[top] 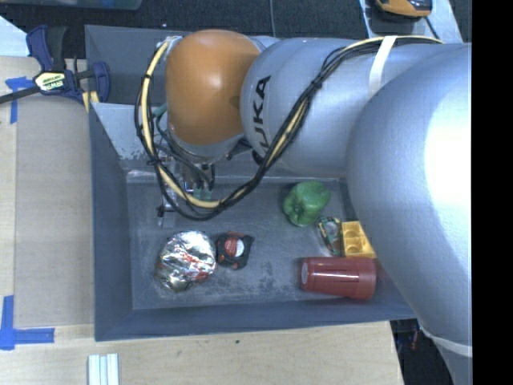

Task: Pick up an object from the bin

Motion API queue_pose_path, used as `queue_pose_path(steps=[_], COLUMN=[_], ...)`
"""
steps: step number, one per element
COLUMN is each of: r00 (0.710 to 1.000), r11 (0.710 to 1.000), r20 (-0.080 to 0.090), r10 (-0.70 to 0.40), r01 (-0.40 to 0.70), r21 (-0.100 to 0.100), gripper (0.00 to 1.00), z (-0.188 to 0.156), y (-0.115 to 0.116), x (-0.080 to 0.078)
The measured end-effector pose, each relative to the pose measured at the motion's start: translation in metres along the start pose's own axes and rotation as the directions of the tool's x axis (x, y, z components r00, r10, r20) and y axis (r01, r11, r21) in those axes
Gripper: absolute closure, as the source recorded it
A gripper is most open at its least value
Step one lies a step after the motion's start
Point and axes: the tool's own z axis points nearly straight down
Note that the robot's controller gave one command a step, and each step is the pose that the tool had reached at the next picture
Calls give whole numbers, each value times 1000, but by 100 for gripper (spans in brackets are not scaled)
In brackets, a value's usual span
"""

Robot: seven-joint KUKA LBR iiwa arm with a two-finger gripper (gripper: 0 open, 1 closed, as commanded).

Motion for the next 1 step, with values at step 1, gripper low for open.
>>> queue_pose_path(steps=[1], r00=[1000], r11=[1000], r20=[8], r10=[3], r01=[-3], r21=[-2], gripper=[0], z=[-5], y=[-1], x=[-2])
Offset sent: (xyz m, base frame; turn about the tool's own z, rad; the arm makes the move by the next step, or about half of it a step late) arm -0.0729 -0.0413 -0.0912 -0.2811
